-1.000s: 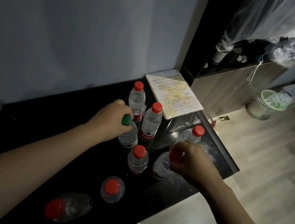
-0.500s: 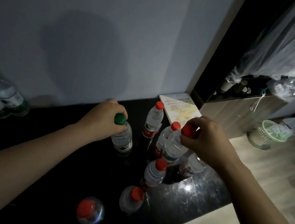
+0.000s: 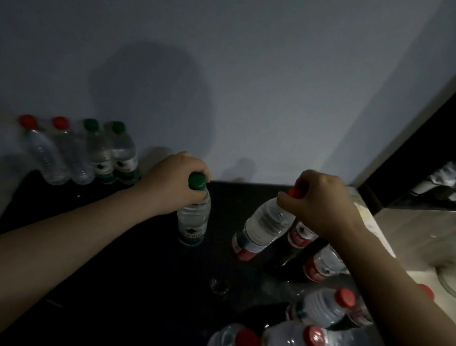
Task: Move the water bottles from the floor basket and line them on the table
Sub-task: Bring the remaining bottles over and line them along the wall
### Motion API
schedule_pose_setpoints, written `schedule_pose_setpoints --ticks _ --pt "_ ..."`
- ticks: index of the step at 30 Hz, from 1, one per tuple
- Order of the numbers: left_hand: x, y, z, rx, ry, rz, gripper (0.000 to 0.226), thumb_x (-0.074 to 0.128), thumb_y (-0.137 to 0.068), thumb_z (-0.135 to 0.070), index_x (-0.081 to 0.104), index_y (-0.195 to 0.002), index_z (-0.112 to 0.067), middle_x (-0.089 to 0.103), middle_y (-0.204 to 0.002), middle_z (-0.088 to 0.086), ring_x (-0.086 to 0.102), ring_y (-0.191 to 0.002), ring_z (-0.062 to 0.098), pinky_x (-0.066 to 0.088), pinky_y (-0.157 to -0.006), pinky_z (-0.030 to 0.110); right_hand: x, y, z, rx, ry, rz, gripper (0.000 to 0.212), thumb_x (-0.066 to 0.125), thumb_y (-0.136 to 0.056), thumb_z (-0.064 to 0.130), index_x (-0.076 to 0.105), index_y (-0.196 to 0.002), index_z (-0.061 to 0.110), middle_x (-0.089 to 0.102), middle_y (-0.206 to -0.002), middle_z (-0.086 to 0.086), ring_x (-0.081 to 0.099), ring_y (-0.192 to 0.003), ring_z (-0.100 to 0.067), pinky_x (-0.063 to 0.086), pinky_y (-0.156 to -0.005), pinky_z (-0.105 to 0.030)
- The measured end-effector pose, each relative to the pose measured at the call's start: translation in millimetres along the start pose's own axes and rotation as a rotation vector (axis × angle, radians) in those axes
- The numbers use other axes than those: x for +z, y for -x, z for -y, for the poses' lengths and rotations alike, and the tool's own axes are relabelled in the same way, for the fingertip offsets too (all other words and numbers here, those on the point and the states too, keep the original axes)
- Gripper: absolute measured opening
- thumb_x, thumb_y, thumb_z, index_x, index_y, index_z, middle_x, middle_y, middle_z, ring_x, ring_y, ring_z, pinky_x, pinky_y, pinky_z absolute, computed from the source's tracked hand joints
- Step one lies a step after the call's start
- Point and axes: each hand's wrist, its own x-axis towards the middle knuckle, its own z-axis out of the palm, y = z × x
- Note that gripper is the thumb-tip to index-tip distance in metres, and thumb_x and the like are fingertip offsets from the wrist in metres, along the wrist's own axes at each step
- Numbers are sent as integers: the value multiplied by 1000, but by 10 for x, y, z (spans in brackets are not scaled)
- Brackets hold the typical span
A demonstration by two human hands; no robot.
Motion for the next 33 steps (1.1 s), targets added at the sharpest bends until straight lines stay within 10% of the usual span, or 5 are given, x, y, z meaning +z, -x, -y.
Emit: schedule_pose_setpoints --ticks 23,33 --pt "-200 -712 1495 -246 13 40 18 71 -71 -11 66 -87 -16 61 -98 5 58 -89 23 51 -80 41 1046 -1731 917 -108 -18 171 33 68 -78 36 65 -77 3 69 -75 -14 66 -68 -25 50 -56 -32" --pt "-168 -1439 1929 -278 -125 80 20 73 -72 -12 66 -91 -13 50 -93 2 56 -90 23 39 -74 27 1404 -2169 893 -118 -14 199 35 67 -79 37 65 -81 2 67 -76 -12 63 -69 -24 54 -63 -36"
